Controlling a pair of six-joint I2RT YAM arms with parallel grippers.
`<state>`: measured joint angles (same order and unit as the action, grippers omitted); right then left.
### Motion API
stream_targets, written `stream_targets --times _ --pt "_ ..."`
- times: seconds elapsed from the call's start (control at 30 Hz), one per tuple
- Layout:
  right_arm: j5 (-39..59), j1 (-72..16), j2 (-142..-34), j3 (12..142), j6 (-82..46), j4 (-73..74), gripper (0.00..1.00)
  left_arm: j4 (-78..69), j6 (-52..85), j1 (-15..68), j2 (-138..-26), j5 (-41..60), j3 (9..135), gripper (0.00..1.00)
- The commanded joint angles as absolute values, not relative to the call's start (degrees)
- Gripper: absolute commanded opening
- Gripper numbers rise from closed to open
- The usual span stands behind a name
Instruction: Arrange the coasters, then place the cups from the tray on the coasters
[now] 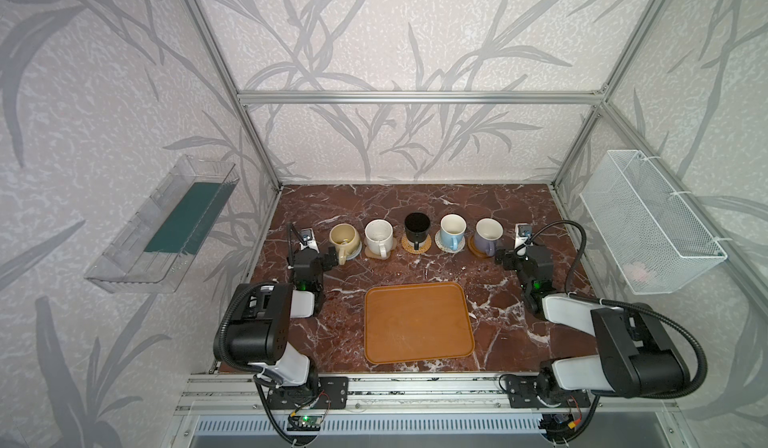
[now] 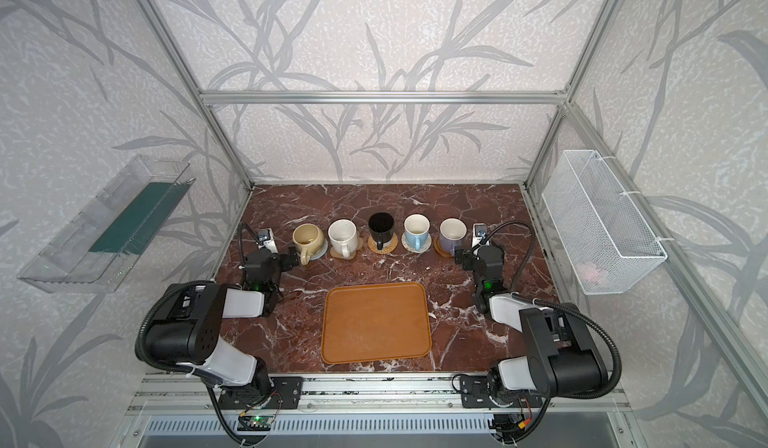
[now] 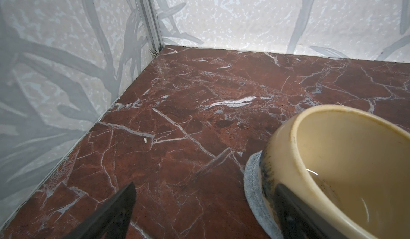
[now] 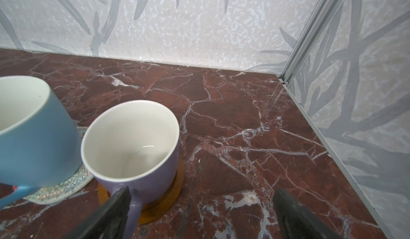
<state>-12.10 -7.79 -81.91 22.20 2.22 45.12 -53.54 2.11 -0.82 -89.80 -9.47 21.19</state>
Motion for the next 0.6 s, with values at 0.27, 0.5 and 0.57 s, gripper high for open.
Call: stream_targets --times 0.27,0.5,0.57 --pt "-13.87 -7.47 -89.73 21.07 1.76 54.69 0.99 -53.96 2.02 -0.84 -89.91 -8.56 21.73 0.99" --pt "-13.58 -7.47 -88.29 22.08 1.58 50.36 0.99 -53.98 2.02 -0.80 -89.88 -8.66 21.78 0.99" --pt "-13.71 -7.48 -88.68 21.82 1.65 51.42 0.99 -53.96 2.02 -0.85 -89.91 -8.62 21.72 0.99"
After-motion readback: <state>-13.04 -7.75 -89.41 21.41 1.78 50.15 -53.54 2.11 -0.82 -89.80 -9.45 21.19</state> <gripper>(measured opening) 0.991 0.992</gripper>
